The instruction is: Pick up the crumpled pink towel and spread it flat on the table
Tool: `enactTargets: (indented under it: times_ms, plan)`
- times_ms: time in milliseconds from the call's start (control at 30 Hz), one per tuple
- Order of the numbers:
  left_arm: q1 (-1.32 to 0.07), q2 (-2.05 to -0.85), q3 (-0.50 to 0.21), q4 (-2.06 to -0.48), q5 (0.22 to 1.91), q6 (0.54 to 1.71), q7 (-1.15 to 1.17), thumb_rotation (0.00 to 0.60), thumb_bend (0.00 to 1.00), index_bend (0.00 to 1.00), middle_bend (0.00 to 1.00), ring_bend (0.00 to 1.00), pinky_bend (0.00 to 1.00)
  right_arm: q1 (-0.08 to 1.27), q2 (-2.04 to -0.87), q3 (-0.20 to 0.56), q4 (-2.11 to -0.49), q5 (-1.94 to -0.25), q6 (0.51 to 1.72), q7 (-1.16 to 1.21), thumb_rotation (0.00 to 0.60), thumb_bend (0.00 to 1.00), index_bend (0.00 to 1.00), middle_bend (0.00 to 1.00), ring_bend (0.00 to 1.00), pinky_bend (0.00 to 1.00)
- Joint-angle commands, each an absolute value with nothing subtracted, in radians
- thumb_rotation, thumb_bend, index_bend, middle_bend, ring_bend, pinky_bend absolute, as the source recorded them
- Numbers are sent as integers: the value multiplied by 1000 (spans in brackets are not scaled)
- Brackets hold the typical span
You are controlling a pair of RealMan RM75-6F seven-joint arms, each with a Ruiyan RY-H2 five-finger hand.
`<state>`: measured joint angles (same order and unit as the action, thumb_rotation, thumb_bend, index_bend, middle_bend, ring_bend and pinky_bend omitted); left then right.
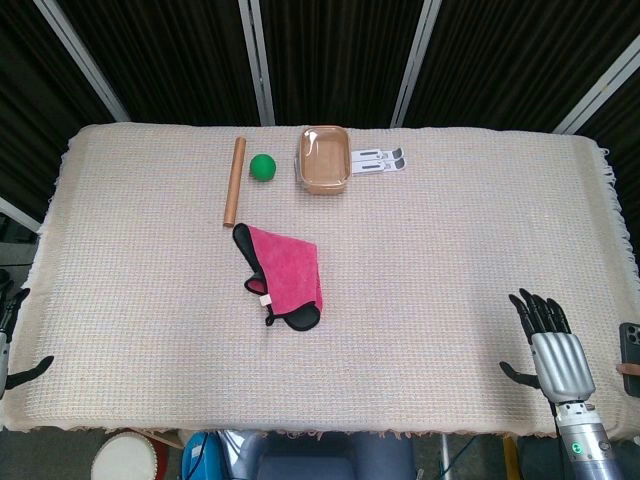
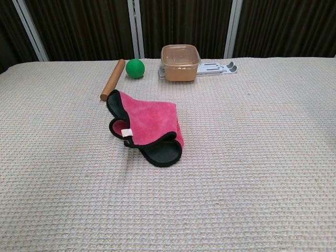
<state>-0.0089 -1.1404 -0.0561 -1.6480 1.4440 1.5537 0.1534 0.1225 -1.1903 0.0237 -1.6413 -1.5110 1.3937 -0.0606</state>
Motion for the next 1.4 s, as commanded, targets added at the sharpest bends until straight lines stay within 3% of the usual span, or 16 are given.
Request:
enactTargets:
  times_ms: [33,1400]
  plan:
    - [-9,-1141,-56,-1647,1443,1552,152,600,6,90,0,0,0,122,-1190,22,-1643,-1513,1395,-60,600,171,0,0,0,0]
    - [-18,-1157,-54,-1635,1437,1536,159,600,15,111,0,0,0,124,-1195,18,-1641,-1523,1393,-54,600,171,0,0,0,0]
